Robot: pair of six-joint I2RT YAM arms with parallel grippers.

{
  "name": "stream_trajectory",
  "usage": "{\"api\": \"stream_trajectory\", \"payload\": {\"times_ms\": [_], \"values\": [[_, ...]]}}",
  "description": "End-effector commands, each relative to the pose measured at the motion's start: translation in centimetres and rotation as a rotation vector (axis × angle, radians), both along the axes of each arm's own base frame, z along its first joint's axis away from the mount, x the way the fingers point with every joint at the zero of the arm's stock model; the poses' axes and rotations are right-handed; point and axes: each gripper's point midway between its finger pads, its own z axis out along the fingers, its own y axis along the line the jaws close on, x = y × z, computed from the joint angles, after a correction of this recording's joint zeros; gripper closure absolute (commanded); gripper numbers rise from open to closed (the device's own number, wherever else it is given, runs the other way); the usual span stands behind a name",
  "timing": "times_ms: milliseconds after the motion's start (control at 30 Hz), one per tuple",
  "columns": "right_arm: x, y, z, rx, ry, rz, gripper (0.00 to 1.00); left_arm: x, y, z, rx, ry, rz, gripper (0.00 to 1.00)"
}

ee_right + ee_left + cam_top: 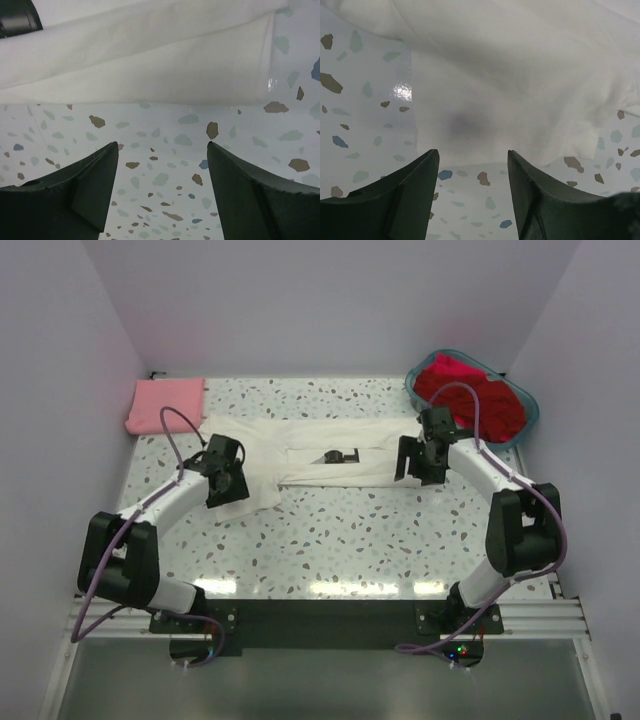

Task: Fold and stack the t-shirts
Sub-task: Fold the tshirt

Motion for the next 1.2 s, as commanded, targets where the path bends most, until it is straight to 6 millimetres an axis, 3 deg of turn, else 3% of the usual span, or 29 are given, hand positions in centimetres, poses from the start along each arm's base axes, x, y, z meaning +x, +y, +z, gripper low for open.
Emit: {"api": "stream_trajectory", "payload": {"times_ms": [0,200,467,700,900,1167], "values": [[0.0,0.7,1.1,0.040,-0.061,0.019,0.25,0.3,-0.1,-0.8,0.069,-0.003,-0.012,0.39],[-1.4,1.1,0.3,0.063,-0.038,0.039,0.25,-0.4,-0.5,-2.9,0.129,0.049,-0.030,0.44],[-2.3,1.3,-0.3,0.080,-0.021,0.050,0.25,-1.4,-1.3,-5.2,0.141,0.097,-0.047,0.59],[-2.5,1.4,-0.1,0.086,-0.021,0.064,0.25,-0.9,-1.1,-4.9,0.171,0.084,-0.049,1.00],[-2.7,1.5,0.3,0.090,-0.029,0.075,0.25,2.2,-2.2,-1.7,0.152,0.002,-0.051,1.00],[-3.3,1.4,1.3,0.091,-0.042,0.088,0.25,9.6,-3.2,5.6,0.177,-0.188,-0.048,1.00]]}}
